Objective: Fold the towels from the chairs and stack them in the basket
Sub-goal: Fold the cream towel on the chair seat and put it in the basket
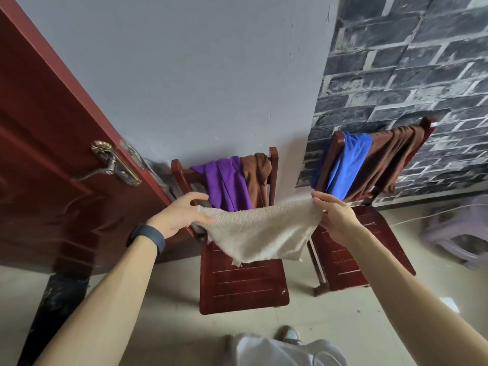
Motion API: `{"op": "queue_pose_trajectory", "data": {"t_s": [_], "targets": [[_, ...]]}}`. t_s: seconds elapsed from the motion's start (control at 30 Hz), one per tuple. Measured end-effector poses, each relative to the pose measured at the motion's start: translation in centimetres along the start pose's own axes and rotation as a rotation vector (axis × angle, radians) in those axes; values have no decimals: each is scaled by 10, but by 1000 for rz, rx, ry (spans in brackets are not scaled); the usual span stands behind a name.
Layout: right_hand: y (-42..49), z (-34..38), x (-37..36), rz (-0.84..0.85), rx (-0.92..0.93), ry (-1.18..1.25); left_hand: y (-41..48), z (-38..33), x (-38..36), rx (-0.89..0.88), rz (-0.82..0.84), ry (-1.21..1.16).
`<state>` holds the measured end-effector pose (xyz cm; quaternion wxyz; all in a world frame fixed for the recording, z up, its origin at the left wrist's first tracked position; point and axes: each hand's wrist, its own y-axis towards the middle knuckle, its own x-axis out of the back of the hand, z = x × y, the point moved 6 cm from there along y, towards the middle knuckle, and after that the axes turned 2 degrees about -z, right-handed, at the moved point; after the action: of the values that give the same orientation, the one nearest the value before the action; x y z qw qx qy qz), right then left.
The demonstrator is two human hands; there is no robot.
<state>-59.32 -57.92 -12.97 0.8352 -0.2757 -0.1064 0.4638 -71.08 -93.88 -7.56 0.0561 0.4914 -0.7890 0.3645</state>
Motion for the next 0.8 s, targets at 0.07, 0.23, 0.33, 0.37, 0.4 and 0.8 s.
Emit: {"op": "queue_pose_trajectory", "data": {"t_s": [0.07, 0.23, 0.33, 0.37, 0.4, 0.8], "targets": [[0, 1, 1, -76, 108, -111, 2, 5, -3, -60, 58, 203], [-18, 10, -10, -162, 332, -328, 3, 11, 3, -138, -179, 482], [-15, 0, -14, -138, 234, -123, 0, 18, 7, -126, -222, 446], [-12, -5, -15, -116, 164, -38, 0, 20, 8, -114, -226, 358], [-9, -11, -17, -89, 90, 20, -1, 23, 8, -94, -219, 238], [-22, -49, -13, -80, 64, -174, -15, 62, 10, -79, -415, 304]]}}
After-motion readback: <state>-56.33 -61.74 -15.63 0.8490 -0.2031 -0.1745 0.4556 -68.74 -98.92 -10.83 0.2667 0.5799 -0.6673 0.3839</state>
